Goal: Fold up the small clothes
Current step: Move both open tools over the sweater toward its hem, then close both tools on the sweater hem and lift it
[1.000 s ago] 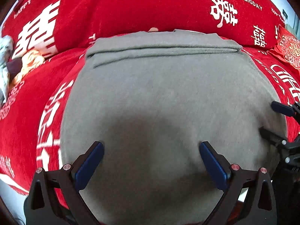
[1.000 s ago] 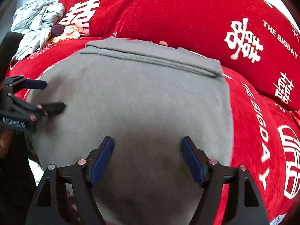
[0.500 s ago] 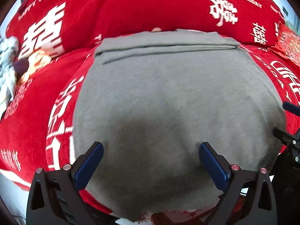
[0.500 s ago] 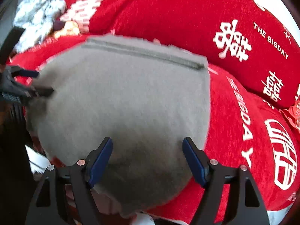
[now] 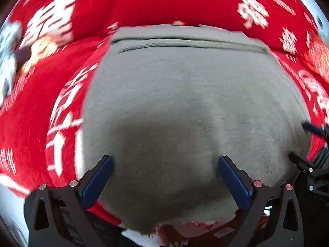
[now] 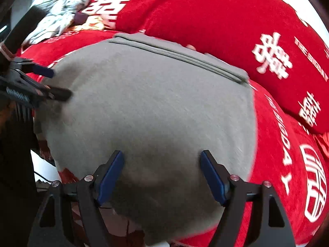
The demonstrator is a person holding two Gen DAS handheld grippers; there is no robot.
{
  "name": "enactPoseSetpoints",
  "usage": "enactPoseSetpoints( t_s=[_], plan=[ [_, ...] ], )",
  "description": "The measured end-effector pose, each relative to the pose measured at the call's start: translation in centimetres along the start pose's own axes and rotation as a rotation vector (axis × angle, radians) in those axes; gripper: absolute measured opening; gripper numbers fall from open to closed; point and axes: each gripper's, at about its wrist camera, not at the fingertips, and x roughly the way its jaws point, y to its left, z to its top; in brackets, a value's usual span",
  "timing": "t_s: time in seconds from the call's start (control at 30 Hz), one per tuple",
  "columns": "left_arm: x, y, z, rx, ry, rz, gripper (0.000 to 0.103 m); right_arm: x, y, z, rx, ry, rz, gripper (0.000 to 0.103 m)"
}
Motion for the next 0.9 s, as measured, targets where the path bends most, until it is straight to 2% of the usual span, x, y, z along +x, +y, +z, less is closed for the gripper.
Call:
enactPoseSetpoints(
  t_s=[0.13, 0.23, 0.37, 0.57, 0.6, 0.73, 0.9],
  plan=[
    [-0.6, 3.6, -1.2, -0.112, 0.012, 0.018, 0.102, -1.6, -4.2, -2.6, 0.182, 0.006, -0.008, 0.08],
    [0.4, 4.8, -2.4, -0.164, 0.079, -0.04, 0.102, -1.9, -6.5, -4.1, 0.285, 0.045, 0.014, 0.08],
    [2.1, 4.6, -3.6, -0.213, 0.167, -0.127, 0.102, -1.4, -7.4, -5.1, 0.347, 0.084, 0.074, 0.08],
    [2.4, 2.8, -3.7, -0.171, 0.196, -0.13, 0.102, -0.7, -7.0, -5.7, 0.363, 0.113, 0.126, 0.079],
    [2.5, 2.5, -3.8, -0.166, 0.203, -0.132, 0.102, -0.7, -6.9, -5.7, 0.363, 0.116, 0.134, 0.077],
    [2.6, 1.8, -3.7, -0.159, 0.21, -0.136, 0.097, -0.2, -6.2, -5.8, 0.389, 0.143, 0.241, 0.054],
    [2.3, 2.4, -3.9, -0.184, 0.198, -0.145, 0.087, 0.5, -6.0, -5.8, 0.419, 0.154, 0.272, 0.053]
  ],
)
